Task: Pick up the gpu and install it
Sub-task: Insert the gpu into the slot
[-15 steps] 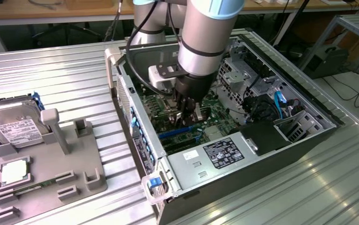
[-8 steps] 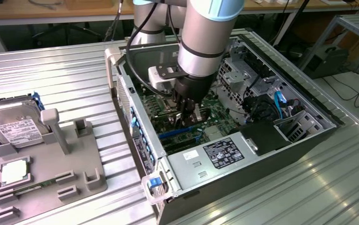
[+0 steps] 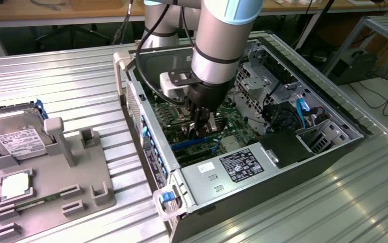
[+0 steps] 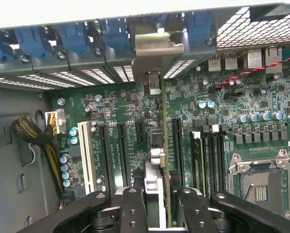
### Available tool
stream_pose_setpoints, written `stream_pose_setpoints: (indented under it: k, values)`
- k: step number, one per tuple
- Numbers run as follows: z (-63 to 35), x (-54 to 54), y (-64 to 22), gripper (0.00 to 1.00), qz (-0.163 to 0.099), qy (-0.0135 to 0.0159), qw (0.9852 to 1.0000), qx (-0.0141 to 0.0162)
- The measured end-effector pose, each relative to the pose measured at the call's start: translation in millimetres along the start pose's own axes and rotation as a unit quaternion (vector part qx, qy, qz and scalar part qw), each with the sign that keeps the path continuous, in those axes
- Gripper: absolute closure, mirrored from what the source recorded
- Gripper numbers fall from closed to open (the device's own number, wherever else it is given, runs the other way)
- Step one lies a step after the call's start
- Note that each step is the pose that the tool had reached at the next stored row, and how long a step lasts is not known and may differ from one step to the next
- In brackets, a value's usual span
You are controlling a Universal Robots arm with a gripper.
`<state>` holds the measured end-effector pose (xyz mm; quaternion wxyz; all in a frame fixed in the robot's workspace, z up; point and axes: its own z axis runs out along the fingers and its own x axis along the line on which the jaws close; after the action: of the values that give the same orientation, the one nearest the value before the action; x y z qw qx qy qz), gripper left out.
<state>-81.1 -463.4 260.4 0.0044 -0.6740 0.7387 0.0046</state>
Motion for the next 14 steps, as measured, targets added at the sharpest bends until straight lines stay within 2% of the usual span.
stream_pose_setpoints:
  k: [14]
  values:
    - [7.7, 0.3, 3.1, 0.7, 0.002, 0.0002, 1.0, -0.0028]
